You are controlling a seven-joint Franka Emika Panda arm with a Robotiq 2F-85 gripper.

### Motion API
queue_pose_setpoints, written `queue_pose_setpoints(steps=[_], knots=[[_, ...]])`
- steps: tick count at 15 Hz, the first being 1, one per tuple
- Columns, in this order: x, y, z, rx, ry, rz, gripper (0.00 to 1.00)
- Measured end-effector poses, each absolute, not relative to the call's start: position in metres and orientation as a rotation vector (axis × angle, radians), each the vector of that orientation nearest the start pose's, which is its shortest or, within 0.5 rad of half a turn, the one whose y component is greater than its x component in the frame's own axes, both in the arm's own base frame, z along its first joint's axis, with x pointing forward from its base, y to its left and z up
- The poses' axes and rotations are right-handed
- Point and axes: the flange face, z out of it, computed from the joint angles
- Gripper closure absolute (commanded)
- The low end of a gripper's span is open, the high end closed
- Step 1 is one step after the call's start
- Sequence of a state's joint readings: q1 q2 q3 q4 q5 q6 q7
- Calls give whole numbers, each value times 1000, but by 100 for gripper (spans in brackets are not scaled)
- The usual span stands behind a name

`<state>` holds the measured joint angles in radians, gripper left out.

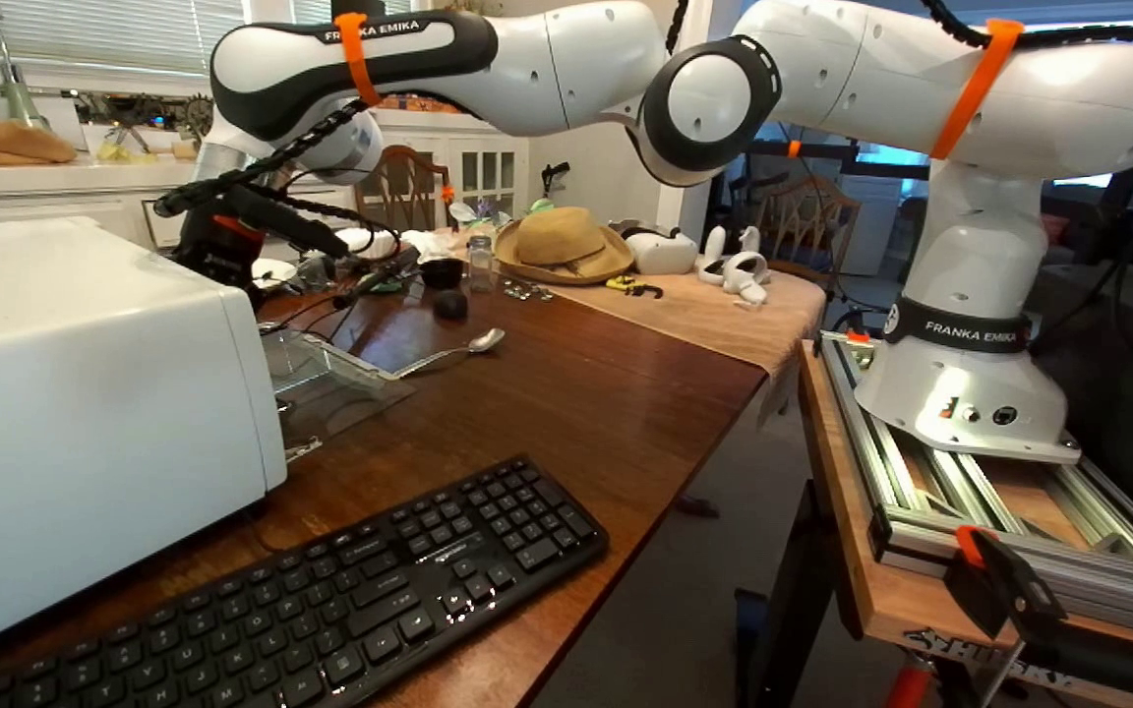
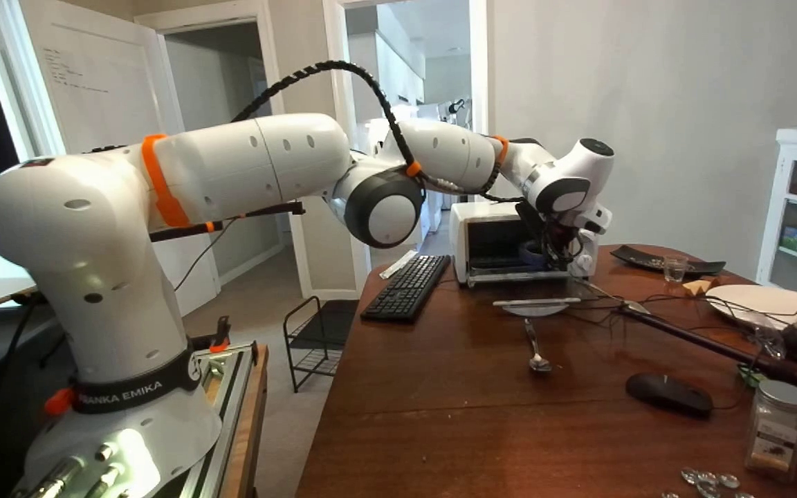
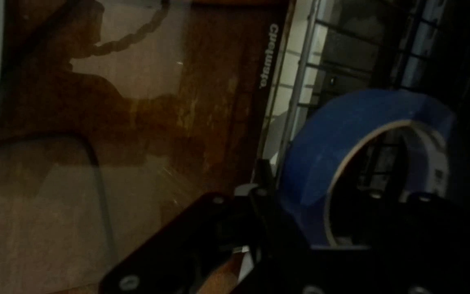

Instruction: Use the silver spoon to pull out the oven rack then put the blue masking tape on top of the oven.

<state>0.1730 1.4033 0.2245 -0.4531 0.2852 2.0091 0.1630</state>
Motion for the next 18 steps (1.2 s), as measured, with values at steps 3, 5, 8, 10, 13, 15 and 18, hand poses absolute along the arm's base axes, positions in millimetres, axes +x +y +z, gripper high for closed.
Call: queue_pose_setpoints(steps=[3, 5, 8, 10, 13, 15, 18], knots=[[793, 218, 198, -2650, 163, -51, 94], [793, 218, 199, -2661, 190, -44, 94], [793, 218, 201, -2681, 217, -46, 94], [794, 218, 205, -2699, 211, -62, 94], [795, 217, 215, -2750, 182, -102, 94], [798, 216, 232, -2781, 157, -149, 96], [801, 218, 267, -2799, 125, -213, 100]])
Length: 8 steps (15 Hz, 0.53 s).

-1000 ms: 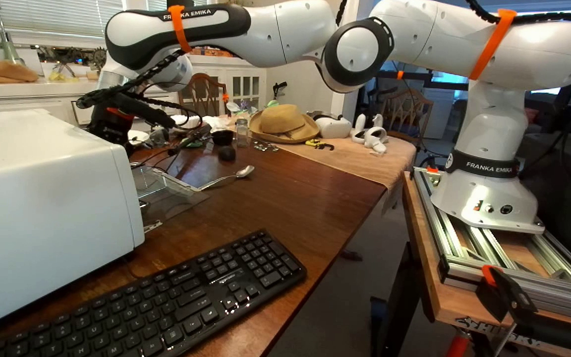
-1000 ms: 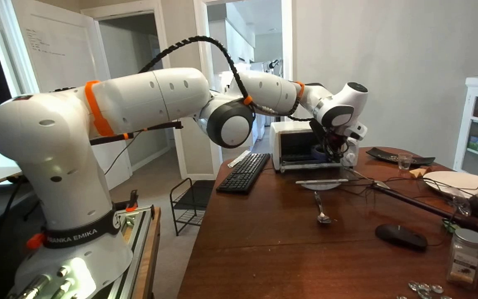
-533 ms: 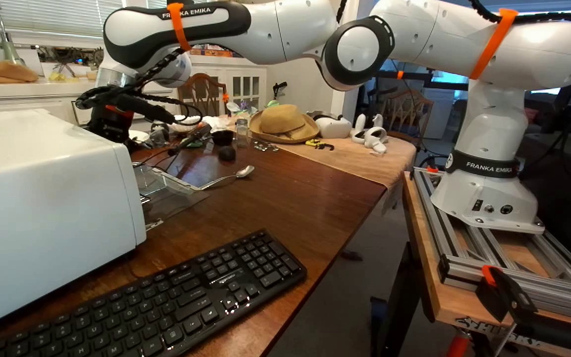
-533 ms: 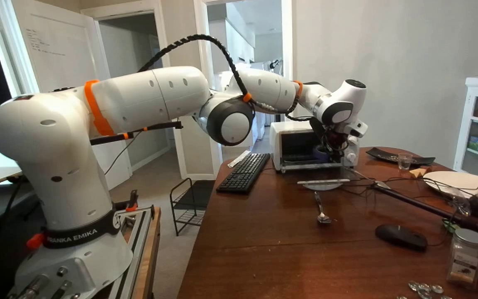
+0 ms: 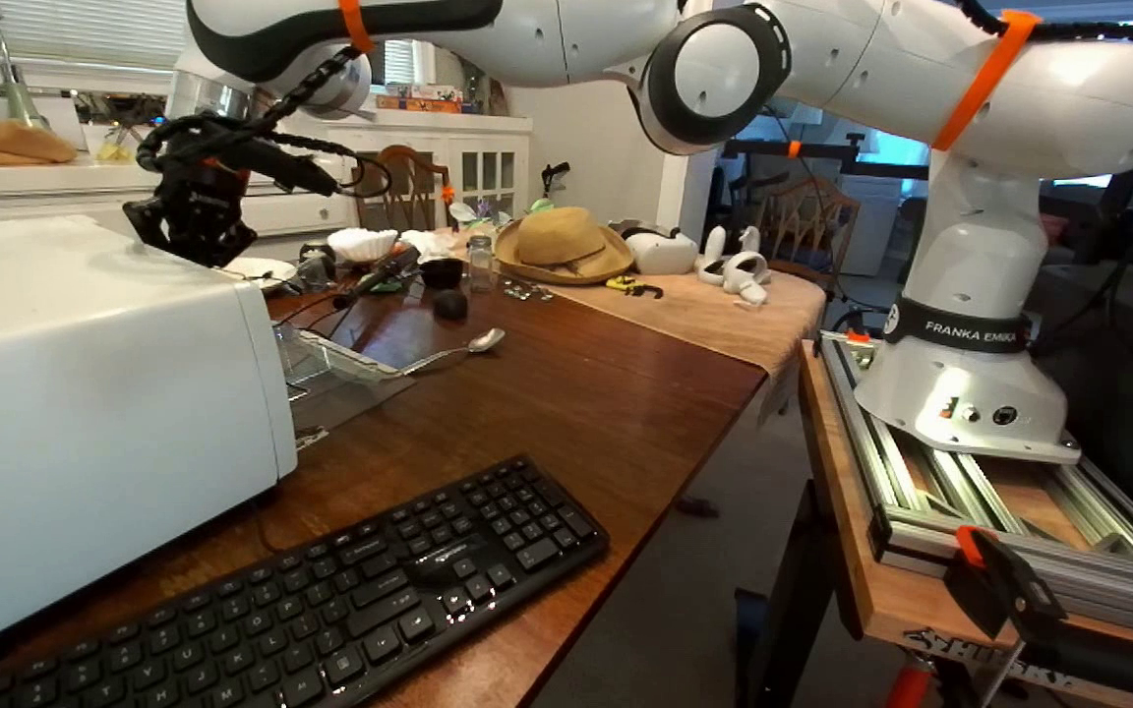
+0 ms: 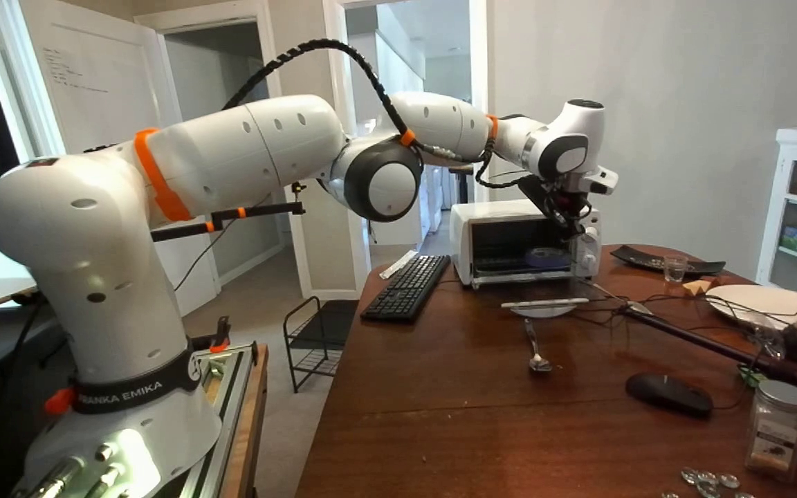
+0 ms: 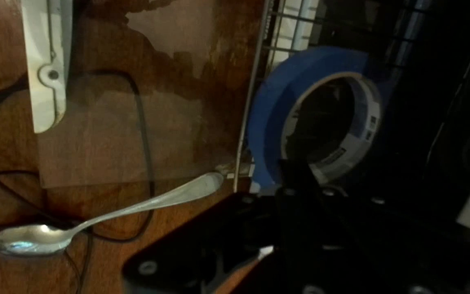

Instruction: Use the silver spoon to pull out the oven rack then put the blue masking tape on top of the oven.

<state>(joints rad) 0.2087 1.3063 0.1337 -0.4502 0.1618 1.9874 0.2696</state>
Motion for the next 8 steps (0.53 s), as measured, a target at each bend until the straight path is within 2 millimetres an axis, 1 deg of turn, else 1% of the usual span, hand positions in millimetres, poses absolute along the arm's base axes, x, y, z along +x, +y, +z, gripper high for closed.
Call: queue_pose_setpoints(steps=[3, 6, 7, 8], knots=[[800, 222, 289, -2812, 104, -247, 100], [799, 226, 296, -2818, 92, -253, 100], [799, 226, 296, -2823, 90, -247, 95], [798, 225, 294, -2830, 90, -236, 72]])
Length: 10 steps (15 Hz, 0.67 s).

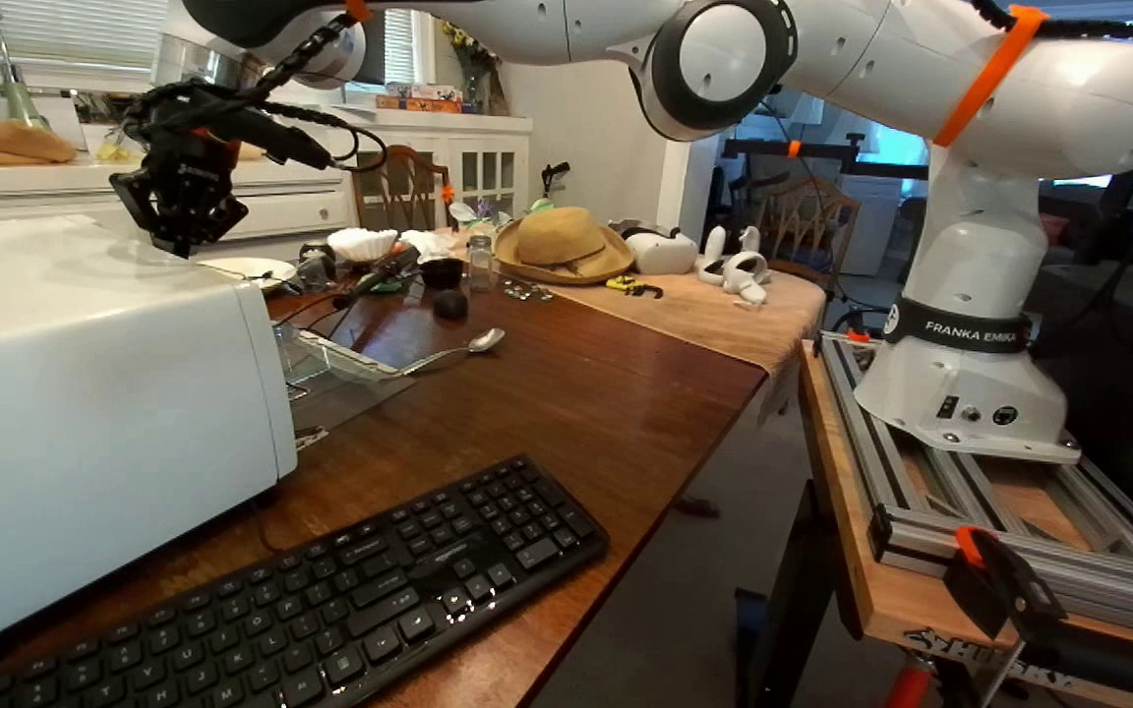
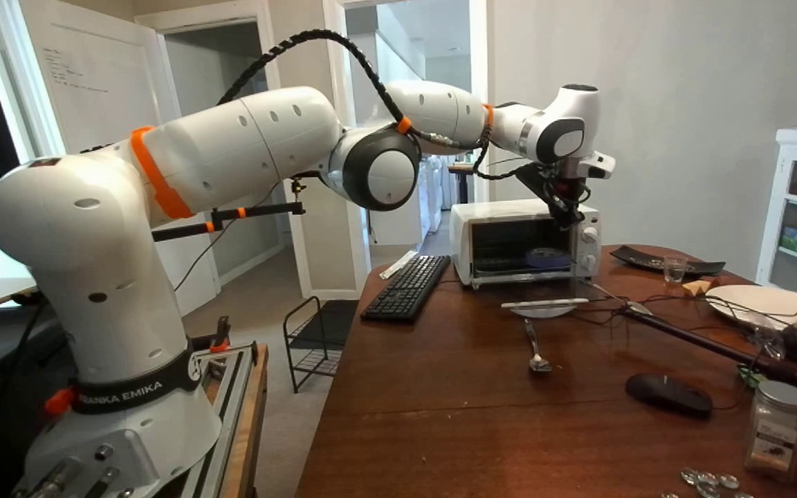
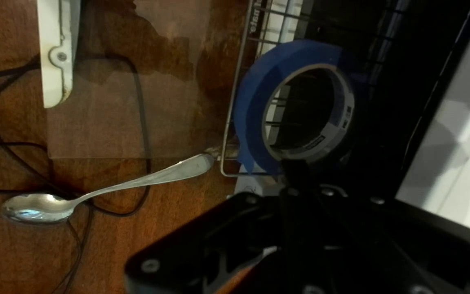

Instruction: Use the silver spoon to pull out the oven rack then put the blue masking tape on top of the oven.

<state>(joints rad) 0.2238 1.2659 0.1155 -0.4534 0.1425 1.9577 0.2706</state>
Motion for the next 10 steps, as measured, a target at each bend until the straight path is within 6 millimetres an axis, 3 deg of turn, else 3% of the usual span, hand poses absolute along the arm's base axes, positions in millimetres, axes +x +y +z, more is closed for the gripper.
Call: queue_pose_setpoints(steps=[2, 5, 10], knots=[[796, 223, 290, -2848, 94, -204, 70], [794, 219, 281, -2869, 120, -153, 47], [789, 228, 248, -2880, 116, -96, 8]])
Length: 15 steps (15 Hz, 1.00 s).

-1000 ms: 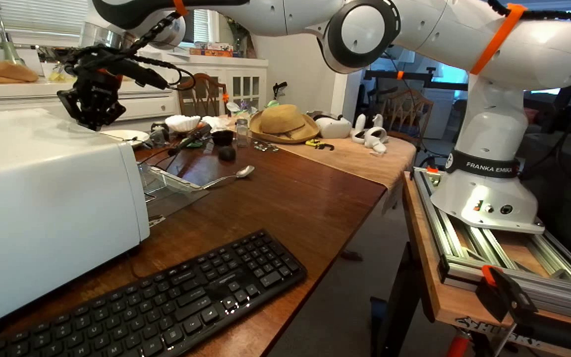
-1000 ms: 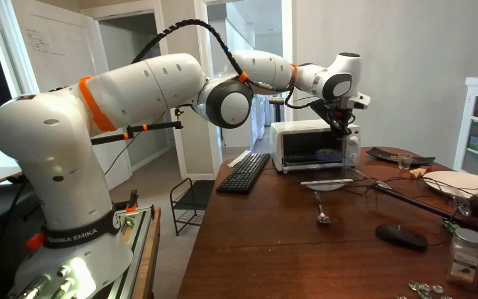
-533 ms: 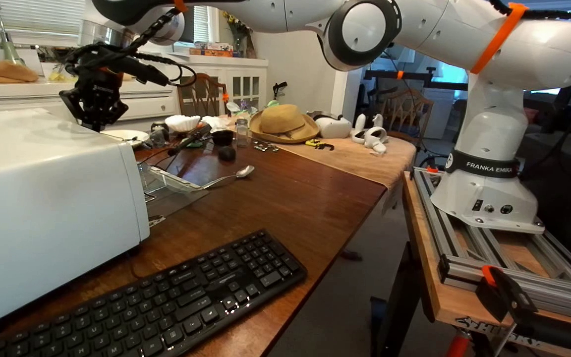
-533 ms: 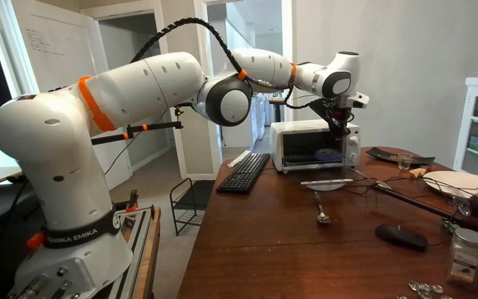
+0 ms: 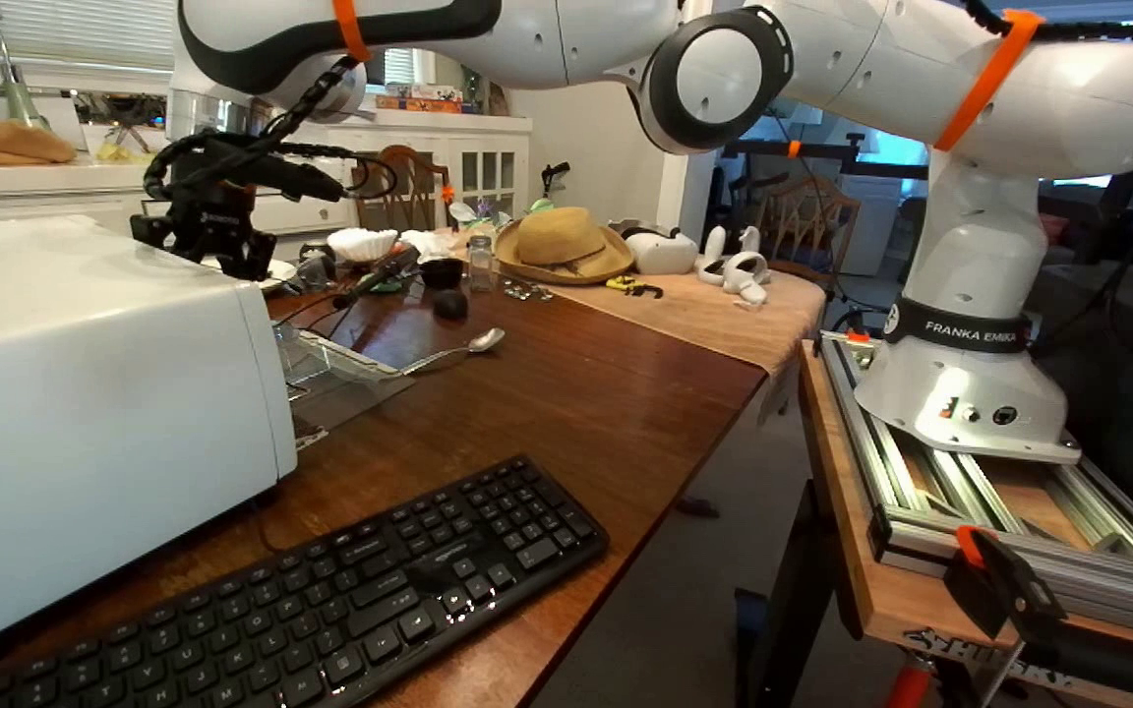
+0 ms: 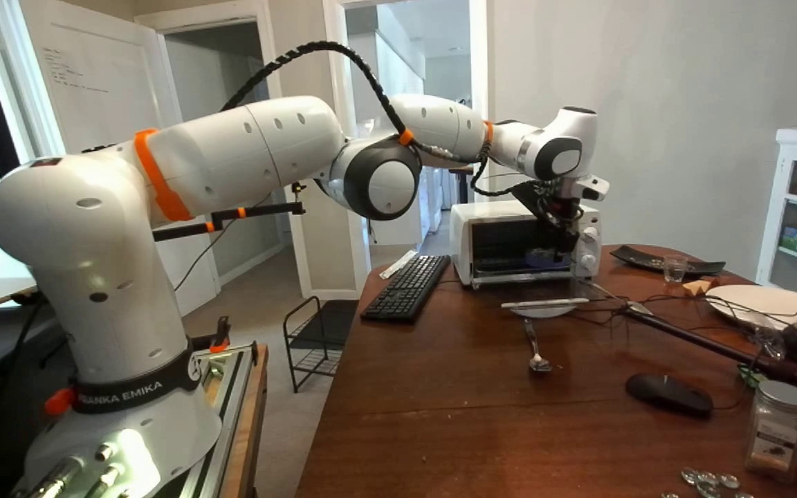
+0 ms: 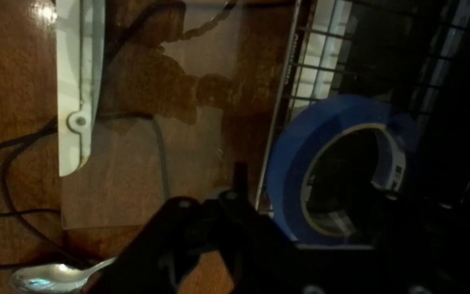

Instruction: Use the silver spoon to pull out the oven rack then put the blue masking tape on top of the oven.

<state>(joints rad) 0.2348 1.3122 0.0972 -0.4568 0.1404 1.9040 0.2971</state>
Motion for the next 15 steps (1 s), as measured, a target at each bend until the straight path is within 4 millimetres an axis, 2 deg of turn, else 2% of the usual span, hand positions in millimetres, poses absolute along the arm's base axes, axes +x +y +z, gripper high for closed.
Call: queue_pose_setpoints(steps=[1, 2, 4, 11, 12, 15], knots=[[787, 233, 241, -2883, 118, -82, 1], [786, 234, 234, -2886, 124, -70, 34], [784, 235, 224, -2888, 132, -55, 39], [783, 243, 217, -2884, 167, -61, 95], [783, 243, 216, -2884, 171, -61, 98], [783, 242, 217, -2884, 202, -61, 94]])
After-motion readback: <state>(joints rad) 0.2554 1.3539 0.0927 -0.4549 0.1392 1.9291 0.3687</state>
